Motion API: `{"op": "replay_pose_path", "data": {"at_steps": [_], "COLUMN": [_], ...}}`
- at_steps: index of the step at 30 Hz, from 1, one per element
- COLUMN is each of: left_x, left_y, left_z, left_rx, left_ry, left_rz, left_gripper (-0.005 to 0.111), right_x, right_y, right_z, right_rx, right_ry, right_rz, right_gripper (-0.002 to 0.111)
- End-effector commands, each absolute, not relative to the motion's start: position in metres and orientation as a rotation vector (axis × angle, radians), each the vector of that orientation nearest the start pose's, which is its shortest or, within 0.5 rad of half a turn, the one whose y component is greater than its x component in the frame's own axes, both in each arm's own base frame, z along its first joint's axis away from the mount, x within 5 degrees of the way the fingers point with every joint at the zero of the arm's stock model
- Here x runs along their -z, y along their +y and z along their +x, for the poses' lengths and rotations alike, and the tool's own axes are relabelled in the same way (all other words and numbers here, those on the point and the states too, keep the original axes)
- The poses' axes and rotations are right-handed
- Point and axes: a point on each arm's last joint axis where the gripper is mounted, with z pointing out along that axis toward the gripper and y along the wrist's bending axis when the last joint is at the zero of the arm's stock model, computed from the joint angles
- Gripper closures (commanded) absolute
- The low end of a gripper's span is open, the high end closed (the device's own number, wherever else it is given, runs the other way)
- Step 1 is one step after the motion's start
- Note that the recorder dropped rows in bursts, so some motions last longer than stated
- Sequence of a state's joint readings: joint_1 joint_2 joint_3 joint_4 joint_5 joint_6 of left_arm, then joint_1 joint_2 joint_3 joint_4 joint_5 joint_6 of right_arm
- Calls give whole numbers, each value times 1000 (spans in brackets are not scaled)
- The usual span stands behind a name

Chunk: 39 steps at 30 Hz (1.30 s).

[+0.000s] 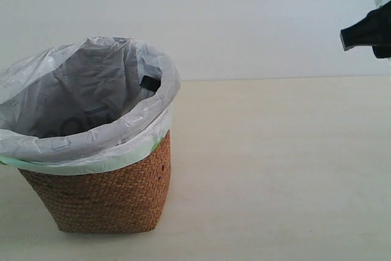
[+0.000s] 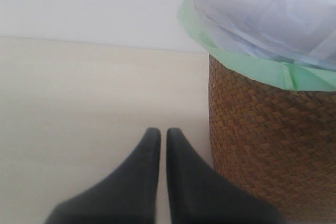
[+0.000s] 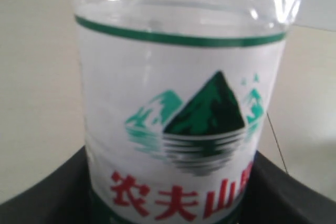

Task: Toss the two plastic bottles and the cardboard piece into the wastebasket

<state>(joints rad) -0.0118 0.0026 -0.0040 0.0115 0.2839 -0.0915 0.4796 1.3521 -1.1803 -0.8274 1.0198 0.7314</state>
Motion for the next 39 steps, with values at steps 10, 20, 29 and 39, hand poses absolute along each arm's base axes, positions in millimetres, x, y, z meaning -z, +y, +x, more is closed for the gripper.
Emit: {"op": "replay_pose_path", "data": {"at_steps": [10, 20, 29, 39], "left_x": [-188, -188, -188, -188], "left_y": [0, 0, 0, 0], "left_z": [55, 55, 55, 55], "left_rx": [62, 62, 62, 62], "left_ry": [1760, 1760, 1760, 1760], "left_rz": [-66, -66, -66, -66], "left_gripper": [103, 103, 103, 103], "right_x": [-312, -279, -428, -386], "right_y": [63, 95, 215, 159], "right_z": [281, 311, 288, 307], "right_rx": [372, 87, -1117, -384], "right_ry": [2342, 2336, 1912, 2316], "right_rz": [-36, -105, -360, -412], "right_gripper": [104, 104, 10, 10]}}
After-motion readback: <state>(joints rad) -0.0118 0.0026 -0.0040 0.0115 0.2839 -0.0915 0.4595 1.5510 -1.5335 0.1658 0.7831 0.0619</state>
